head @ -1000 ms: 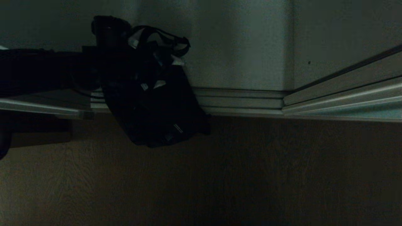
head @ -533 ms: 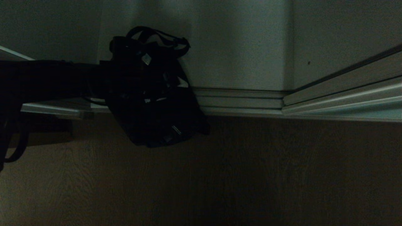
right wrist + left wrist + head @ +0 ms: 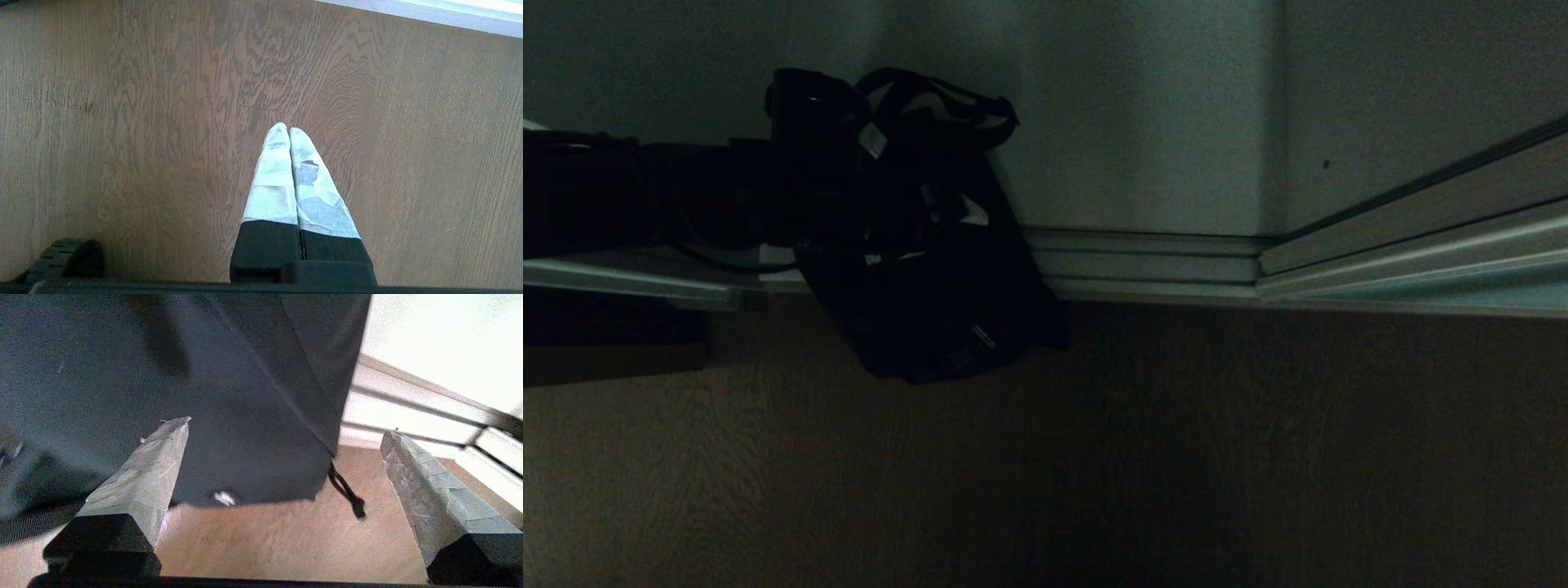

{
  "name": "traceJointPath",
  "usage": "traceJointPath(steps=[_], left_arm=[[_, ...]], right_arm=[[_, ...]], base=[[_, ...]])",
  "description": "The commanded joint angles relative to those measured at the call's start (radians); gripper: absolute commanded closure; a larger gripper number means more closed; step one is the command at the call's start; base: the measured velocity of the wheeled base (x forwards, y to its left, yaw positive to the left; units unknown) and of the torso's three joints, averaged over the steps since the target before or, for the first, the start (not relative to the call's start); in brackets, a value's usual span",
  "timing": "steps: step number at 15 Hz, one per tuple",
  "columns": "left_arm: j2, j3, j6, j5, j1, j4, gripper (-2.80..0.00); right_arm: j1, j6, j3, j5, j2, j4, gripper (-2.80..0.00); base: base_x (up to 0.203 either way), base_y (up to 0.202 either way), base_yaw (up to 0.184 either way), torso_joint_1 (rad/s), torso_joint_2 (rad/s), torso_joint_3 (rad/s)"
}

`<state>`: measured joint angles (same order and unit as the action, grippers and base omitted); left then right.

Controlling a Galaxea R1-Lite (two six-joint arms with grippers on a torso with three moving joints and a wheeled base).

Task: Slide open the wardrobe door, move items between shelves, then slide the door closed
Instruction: Place the bag on the lower shelf

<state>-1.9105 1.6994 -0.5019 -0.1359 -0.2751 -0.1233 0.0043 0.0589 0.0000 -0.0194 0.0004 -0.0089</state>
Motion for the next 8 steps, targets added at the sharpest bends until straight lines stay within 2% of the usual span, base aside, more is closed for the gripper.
traceJointPath(steps=[1,3,8], left_arm=[[0.035,-0.038,-0.031,-0.003,0.005,-0.025,-2.80],[0.009,-0.041,-0.080,-0.002,0.011,-0.049,-2.80],[-0.022,-0.044,-0.090,0.010,0.013,-0.104,-2.80]], right_arm=[[0.000,0.001,0.000,-0.001,-0.003,0.000,0.00],[0.000,0.001,0.000,-0.001,-0.002,0.000,0.00],[0.000,0.001,0.000,-0.001,-0.003,0.000,0.00]], base=[[0.000,0.000,0.000,0.000,0.00,0.000],[0.000,0.000,0.000,0.000,0.00,0.000],[0.000,0.000,0.000,0.000,0.00,0.000]])
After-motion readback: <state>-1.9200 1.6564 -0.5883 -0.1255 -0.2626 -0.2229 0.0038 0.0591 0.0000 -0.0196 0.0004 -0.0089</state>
